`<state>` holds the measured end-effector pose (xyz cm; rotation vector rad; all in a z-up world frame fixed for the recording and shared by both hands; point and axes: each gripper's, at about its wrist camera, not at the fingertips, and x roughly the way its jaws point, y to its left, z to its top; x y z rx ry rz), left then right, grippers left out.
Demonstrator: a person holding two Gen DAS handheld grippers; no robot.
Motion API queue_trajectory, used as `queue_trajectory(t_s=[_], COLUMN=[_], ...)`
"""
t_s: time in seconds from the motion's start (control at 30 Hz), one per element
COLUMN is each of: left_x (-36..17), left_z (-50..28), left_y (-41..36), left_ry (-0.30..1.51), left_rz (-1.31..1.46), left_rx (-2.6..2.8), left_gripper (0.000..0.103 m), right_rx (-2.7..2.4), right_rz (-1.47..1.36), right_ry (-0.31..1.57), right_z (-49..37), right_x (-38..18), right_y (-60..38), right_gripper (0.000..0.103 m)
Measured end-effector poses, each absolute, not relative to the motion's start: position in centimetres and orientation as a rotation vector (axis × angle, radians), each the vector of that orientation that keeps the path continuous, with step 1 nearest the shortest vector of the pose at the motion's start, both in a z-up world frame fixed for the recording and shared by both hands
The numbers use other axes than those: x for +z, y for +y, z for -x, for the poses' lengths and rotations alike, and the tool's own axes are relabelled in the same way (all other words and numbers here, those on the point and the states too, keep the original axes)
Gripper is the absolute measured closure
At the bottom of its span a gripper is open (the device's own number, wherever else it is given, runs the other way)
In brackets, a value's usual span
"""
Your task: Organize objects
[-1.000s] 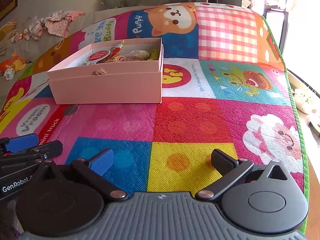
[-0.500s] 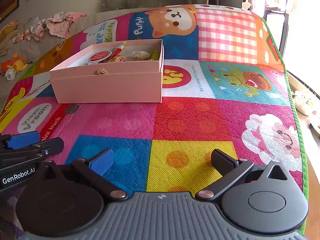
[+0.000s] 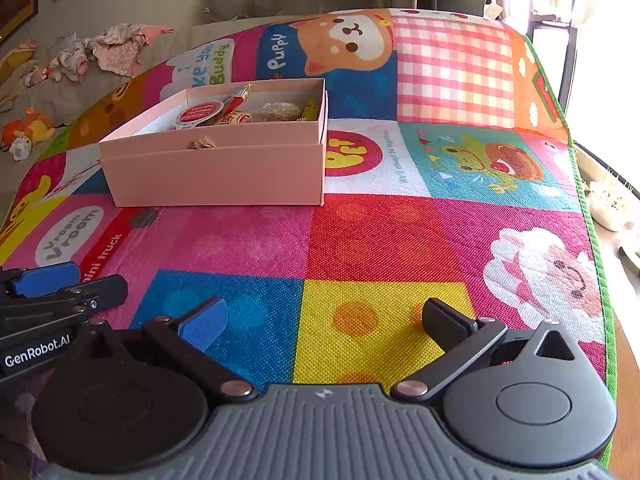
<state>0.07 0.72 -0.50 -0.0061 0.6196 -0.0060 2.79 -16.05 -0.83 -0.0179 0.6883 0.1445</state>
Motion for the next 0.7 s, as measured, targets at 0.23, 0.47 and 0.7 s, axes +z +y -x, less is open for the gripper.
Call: queue_trajectory(t_s=[0.23, 0.47, 0.7], left_x=[-0.51, -0.52, -0.52], left_z=[-0.07, -0.08, -0.07], left_y=[0.65, 0.64, 0.54], left_ry=[0.619, 0.62, 0.619], left_rz=[0.007, -0.002, -0.006], left_rx=[-0.006, -0.003, -0.001], left_gripper=[0.052, 0.051, 0.051], right_rx=[0.145, 0.145, 0.145], right_rz=[0.017, 0.017, 0.017], right_ry=[0.688, 0.688, 0.688], right_z=[-2.76, -2.78, -2.77], right_x=[-0.82, -0.83, -0.83], right_y=[-16.01, -16.03, -16.04], right_gripper=[0.0, 0.0, 0.0])
